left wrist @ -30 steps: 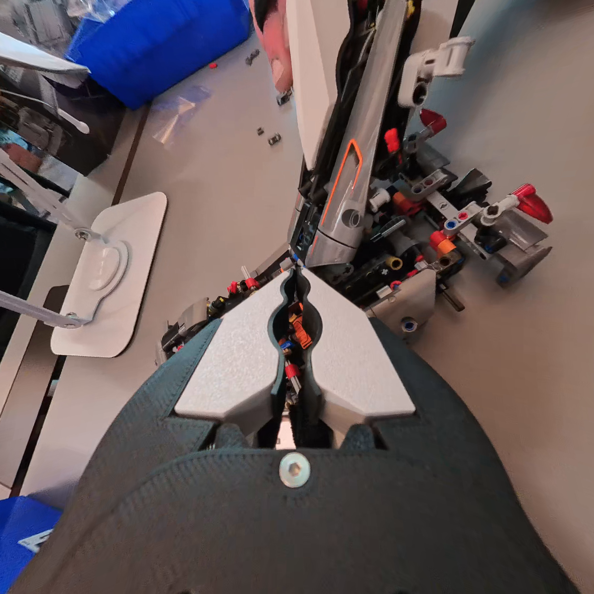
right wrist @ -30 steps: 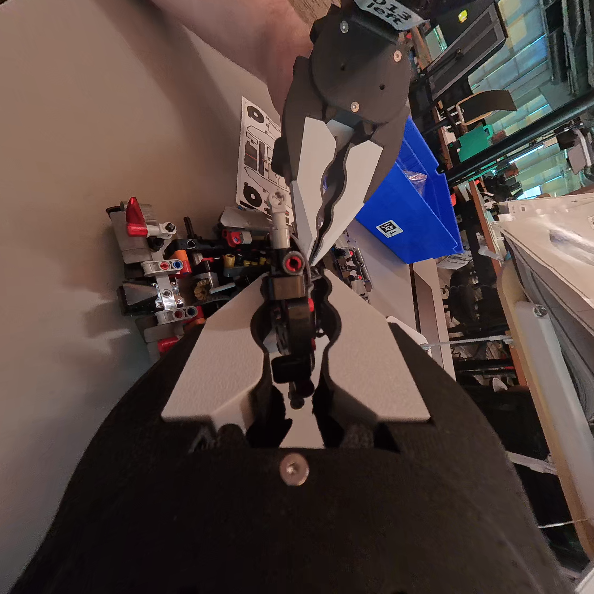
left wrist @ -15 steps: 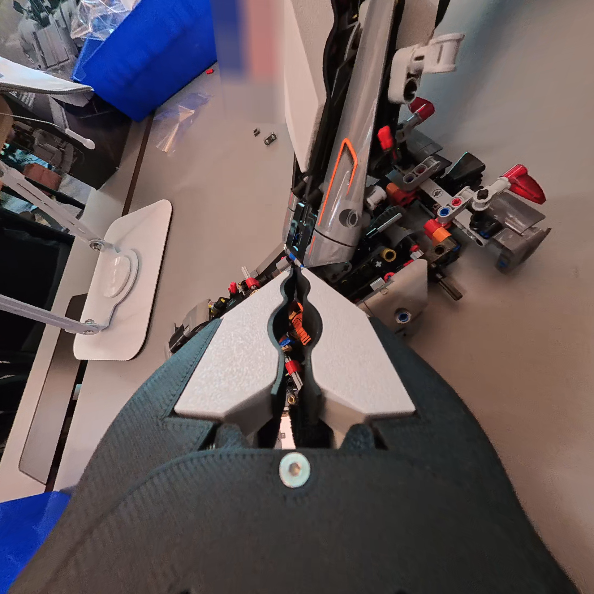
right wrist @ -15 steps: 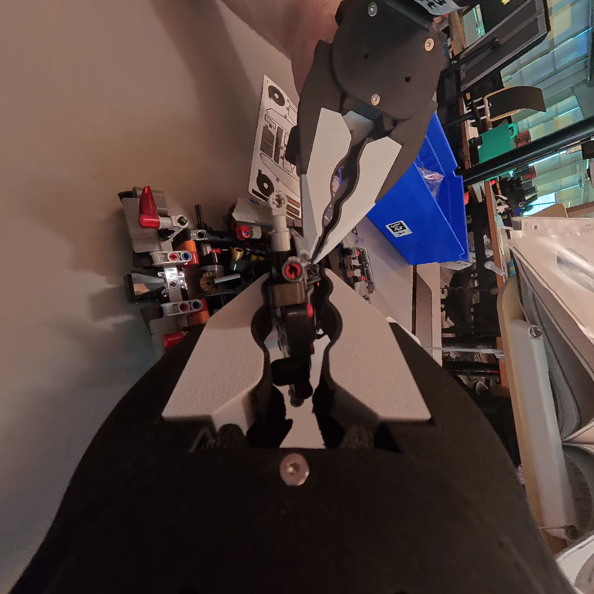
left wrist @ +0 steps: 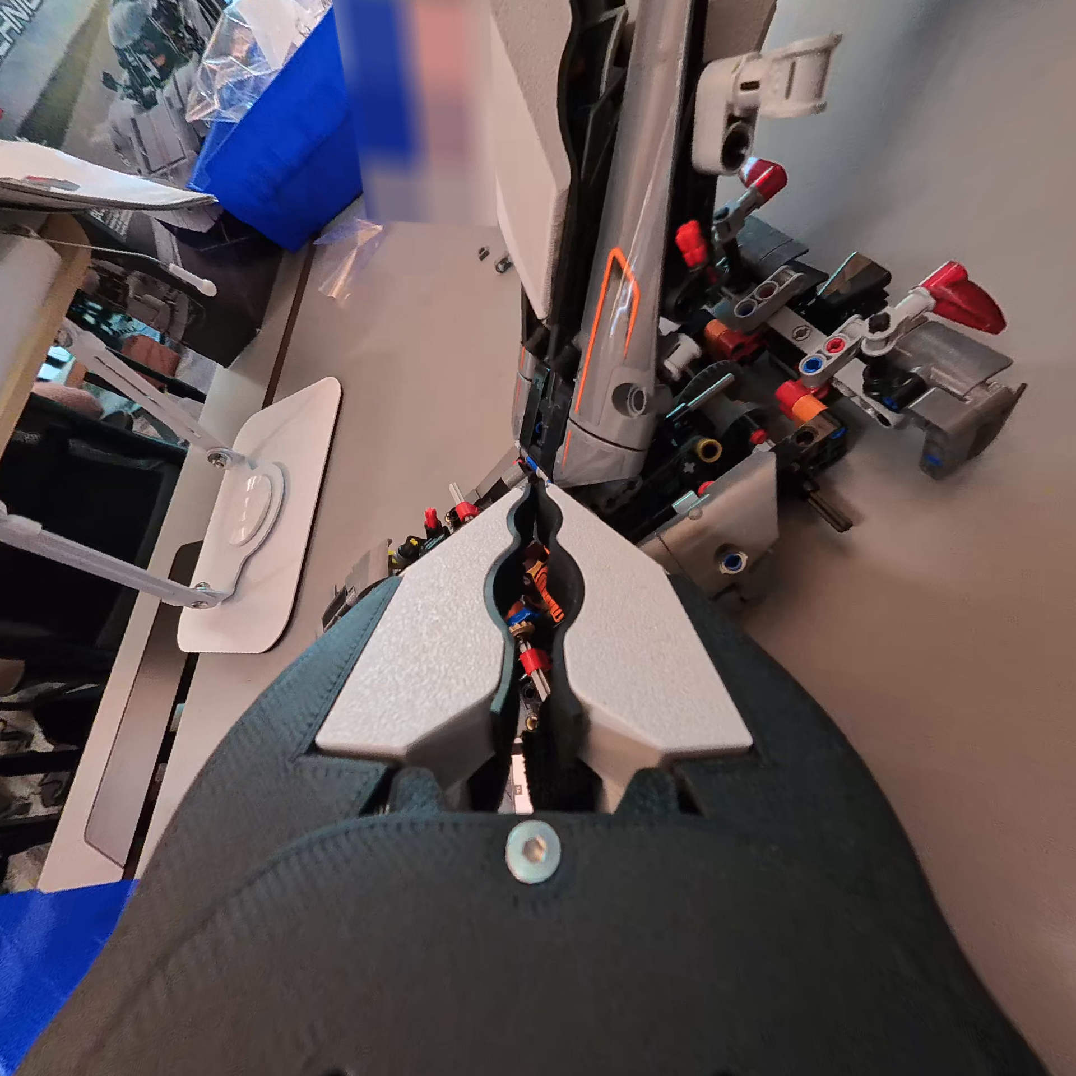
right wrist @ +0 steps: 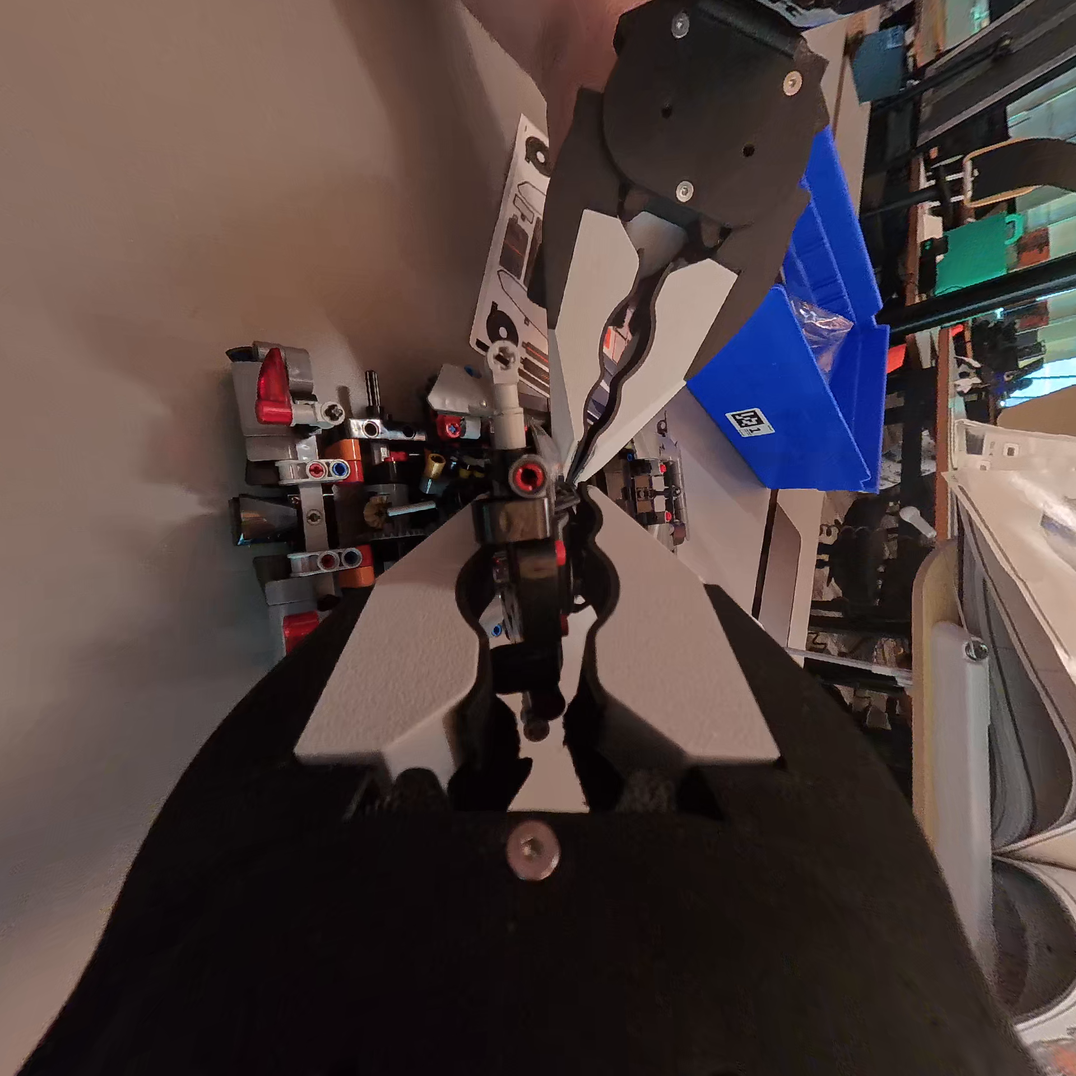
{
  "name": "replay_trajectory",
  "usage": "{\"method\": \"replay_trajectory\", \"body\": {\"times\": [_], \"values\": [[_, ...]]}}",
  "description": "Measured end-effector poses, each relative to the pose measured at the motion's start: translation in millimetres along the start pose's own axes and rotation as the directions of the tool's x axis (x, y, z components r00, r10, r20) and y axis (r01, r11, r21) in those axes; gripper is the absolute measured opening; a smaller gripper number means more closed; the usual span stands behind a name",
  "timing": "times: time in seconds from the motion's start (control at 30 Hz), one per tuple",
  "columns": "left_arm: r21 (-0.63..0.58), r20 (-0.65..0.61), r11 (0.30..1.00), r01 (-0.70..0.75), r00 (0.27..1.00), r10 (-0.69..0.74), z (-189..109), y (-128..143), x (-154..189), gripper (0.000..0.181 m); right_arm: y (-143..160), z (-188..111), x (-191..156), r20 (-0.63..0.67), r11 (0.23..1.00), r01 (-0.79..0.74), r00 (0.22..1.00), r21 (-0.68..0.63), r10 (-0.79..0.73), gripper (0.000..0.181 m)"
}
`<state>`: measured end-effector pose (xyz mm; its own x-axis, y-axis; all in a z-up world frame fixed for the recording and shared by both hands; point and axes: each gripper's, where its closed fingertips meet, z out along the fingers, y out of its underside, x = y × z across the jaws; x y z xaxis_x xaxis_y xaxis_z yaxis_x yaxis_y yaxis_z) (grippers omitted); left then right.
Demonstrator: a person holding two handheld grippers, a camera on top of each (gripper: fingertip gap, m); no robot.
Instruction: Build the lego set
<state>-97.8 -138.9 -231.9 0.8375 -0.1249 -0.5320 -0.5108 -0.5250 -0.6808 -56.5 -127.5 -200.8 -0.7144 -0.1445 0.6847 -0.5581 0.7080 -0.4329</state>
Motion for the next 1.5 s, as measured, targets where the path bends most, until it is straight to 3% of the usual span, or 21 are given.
{"method": "replay_trajectory", "body": {"times": [0.63,1.0,1.33,1.43,1.5], "values": [[0.006,0.142,0.999,-0.031,0.989,0.030,-3,3,1,0.000,-10,8,-2,0.085,0.995,0.082,0.993,-0.059,-0.077,0.022],[-0.075,0.201,0.988,-0.132,0.969,0.144,-3,4,0,0.000,-15,12,-6,0.085,0.996,0.075,0.994,-0.041,-0.072,0.023],[-0.073,0.165,0.996,-0.053,0.984,0.065,-11,3,-4,0.000,-15,16,-4,0.065,1.000,0.022,0.998,-0.007,-0.021,0.024],[-0.032,0.152,0.999,-0.024,0.988,0.029,-26,-3,1,0.009,-14,16,0,0.059,1.000,-0.016,0.998,0.014,0.015,0.024],[0.016,0.137,1.000,0.003,0.991,-0.006,-36,-8,5,0.026,-12,18,0,0.063,0.999,-0.029,0.998,0.016,0.028,0.024]]}}
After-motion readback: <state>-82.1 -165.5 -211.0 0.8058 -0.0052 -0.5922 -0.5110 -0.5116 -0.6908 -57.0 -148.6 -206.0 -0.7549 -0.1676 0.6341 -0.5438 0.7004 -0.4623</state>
